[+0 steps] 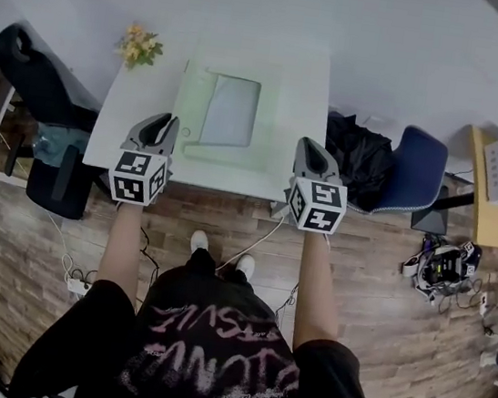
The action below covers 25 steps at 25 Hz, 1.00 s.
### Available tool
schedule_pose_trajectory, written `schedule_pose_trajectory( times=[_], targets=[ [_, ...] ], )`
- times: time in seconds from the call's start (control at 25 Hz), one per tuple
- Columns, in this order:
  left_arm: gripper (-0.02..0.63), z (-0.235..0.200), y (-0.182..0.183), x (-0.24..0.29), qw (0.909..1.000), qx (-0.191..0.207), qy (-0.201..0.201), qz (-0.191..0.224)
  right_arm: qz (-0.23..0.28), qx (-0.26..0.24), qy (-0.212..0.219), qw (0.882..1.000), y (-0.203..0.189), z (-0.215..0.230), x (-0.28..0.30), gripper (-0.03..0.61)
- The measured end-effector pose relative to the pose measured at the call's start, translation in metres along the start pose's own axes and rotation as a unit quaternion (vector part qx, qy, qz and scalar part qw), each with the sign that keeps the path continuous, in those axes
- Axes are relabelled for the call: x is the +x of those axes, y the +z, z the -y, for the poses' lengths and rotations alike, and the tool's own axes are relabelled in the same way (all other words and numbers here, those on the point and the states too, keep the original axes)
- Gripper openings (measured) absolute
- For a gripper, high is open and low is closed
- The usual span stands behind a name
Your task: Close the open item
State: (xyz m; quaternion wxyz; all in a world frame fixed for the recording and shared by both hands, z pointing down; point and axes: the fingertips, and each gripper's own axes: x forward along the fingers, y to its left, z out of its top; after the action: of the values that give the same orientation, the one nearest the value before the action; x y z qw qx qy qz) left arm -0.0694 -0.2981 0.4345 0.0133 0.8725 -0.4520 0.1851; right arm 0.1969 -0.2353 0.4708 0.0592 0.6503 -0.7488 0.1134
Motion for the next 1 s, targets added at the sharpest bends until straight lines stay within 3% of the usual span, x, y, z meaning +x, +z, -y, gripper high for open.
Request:
schedule_pose_trajectory(
  times=[0.36,0.76,1.0],
  targets=[
    [0.11,0.068,0.007,0.033,0.9954,0.009,-0.095,-0.004,-0.001,0.013,-0.042,0.999,-0.008,0.042,-0.029,0.011],
    [0.143,0.121,-0.002,0.058,0.9788,-0.009,-0.204,-0.016,-0.017,0.021,-0.076,0.997,-0.023,0.066,-0.045,0.011],
    [0.146,0.141,-0.015,0.072,0.9701,-0.01,-0.24,-0.036,-0.029,0.022,-0.091,0.995,-0.033,0.073,-0.049,0.011]
  ],
)
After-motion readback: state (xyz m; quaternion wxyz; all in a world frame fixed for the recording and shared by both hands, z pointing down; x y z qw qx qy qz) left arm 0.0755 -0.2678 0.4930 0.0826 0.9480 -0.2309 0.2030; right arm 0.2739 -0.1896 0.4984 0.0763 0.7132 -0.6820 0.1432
